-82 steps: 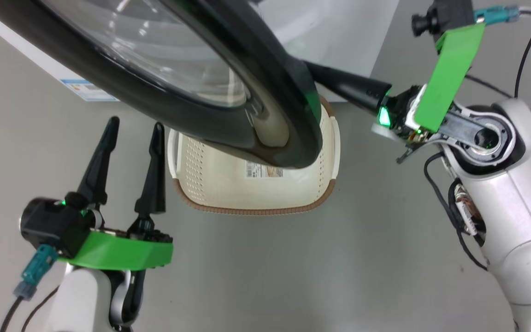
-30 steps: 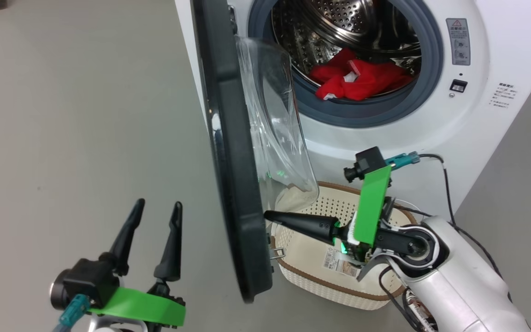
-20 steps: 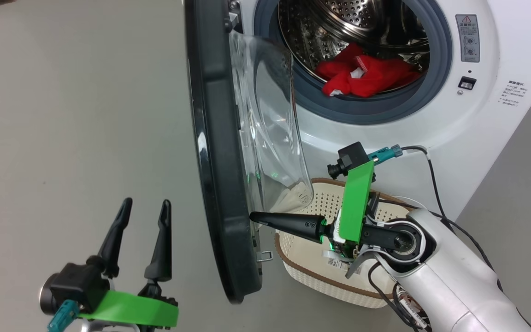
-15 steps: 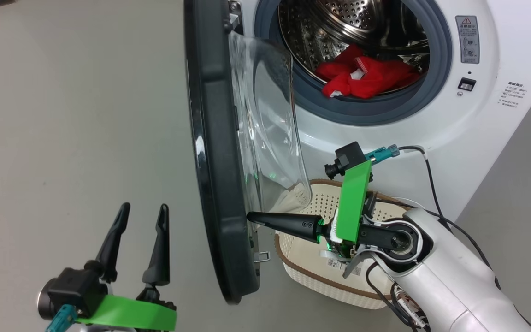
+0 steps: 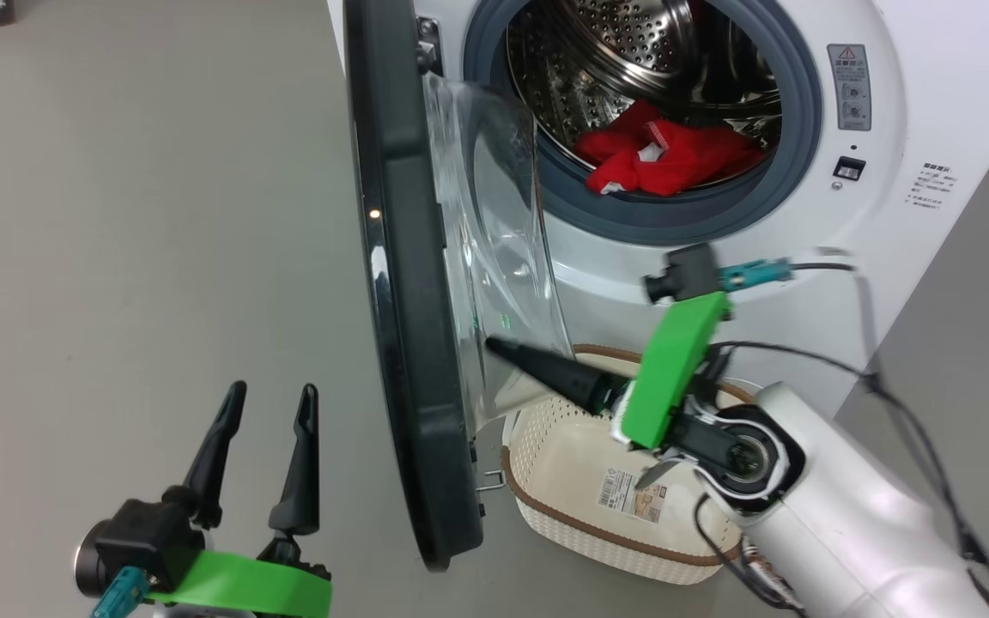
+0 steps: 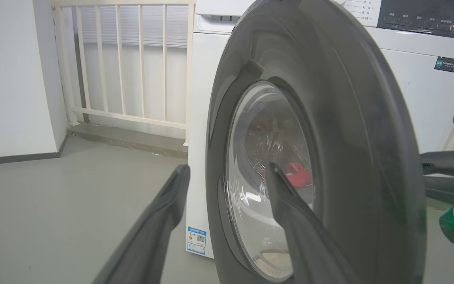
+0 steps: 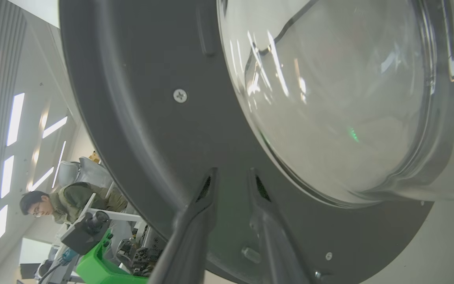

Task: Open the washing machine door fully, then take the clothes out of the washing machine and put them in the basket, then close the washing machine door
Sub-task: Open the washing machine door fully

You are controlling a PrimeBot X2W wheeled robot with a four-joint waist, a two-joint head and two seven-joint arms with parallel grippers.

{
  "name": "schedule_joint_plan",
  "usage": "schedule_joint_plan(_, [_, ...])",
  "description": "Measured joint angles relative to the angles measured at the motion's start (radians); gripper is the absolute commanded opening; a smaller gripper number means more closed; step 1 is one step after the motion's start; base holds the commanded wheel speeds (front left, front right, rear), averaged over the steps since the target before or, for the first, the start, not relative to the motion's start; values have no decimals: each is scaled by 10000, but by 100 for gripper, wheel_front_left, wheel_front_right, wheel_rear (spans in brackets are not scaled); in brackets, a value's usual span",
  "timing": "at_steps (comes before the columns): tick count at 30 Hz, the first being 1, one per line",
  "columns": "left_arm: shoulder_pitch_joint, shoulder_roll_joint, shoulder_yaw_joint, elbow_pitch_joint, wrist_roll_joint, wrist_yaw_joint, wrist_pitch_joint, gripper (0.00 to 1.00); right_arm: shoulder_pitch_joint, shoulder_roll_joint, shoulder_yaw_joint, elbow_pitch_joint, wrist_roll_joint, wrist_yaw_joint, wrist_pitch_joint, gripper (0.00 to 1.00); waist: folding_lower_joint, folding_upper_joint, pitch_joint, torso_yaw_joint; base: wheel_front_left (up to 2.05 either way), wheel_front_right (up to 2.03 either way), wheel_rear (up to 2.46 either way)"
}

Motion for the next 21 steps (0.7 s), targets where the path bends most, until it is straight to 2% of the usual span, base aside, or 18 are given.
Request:
schedule_joint_plan(6, [1,2,10,167,2,-2,0,100,367,-857,610,81,-1881,0,-2654,100,0,0,-98,-55,0,0,0])
schedule_joint_plan(12, [11,10,105,276,19,-19,0,100,583,-1465,1743,1346,-4063,2,-5471,100,0,0,-203,-94,0,0,0])
schedule_joint_plan(15, [17,17,163,360,94,-29,0,100,583,-1492,2029,2460,-5068,2,-6663,100,0,0,-274,-126,0,0,0])
schedule_joint_plan(18, [37,21,222,460,194,-42,0,100,583,-1254,1944,3473,-6077,2,-7160,100,0,0,-340,-173,0,0,0])
schedule_joint_plan(20, [71,21,280,489,198,-117,0,100,594,-1034,1450,3835,-6834,10,-7229,100,0,0,-367,-209,0,0,0])
schedule_joint_plan(21, [127,25,314,487,198,-117,0,100,600,-940,844,3766,-7380,12,-7231,100,0,0,-370,-233,0,0,0])
